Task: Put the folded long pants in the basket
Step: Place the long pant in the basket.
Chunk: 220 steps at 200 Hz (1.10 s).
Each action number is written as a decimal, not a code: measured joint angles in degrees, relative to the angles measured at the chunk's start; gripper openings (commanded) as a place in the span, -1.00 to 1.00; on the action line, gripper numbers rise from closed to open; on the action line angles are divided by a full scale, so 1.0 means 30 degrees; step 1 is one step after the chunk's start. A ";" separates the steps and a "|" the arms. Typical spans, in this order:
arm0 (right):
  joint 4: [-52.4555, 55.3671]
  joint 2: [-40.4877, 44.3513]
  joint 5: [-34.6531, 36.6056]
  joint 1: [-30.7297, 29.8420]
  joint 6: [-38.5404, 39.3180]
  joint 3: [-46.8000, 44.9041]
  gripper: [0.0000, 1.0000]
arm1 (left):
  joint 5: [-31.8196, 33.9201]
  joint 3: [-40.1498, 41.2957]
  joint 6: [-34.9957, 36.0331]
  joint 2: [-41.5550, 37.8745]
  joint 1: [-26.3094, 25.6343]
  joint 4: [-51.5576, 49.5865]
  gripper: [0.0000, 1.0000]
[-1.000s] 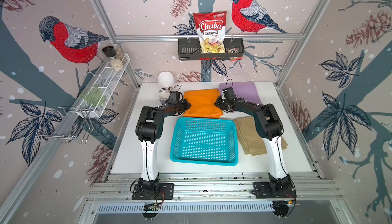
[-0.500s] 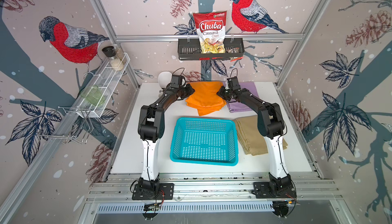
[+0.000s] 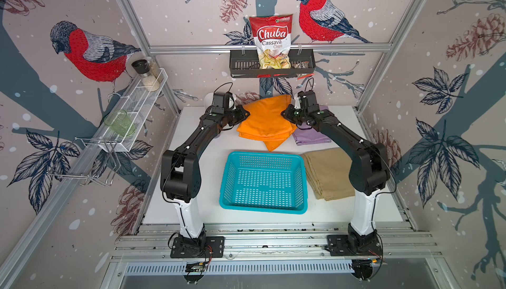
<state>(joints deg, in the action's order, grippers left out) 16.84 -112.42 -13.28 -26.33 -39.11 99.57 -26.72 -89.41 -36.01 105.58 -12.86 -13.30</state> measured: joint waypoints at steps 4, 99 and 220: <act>0.0036 0.0146 0.0029 -0.0124 0.0000 -0.0029 -1.00 | 0.0029 0.0408 0.0000 -0.0248 -0.0007 0.0211 -1.00; 0.0991 0.2149 0.1843 -0.2419 -0.0022 0.2616 -1.00 | 0.0619 0.1435 -0.0357 -0.3803 -0.0007 0.0794 -1.00; -0.4539 0.8335 0.8845 -0.9843 -0.4575 -0.5450 -1.00 | 0.0896 0.3228 0.0262 -1.0688 -0.0007 -0.3526 -1.00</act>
<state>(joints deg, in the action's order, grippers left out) 3.22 -87.42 13.26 -55.86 -52.84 83.22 -24.03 -79.72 -35.22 73.52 -12.88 -23.88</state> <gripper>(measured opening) 0.189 0.165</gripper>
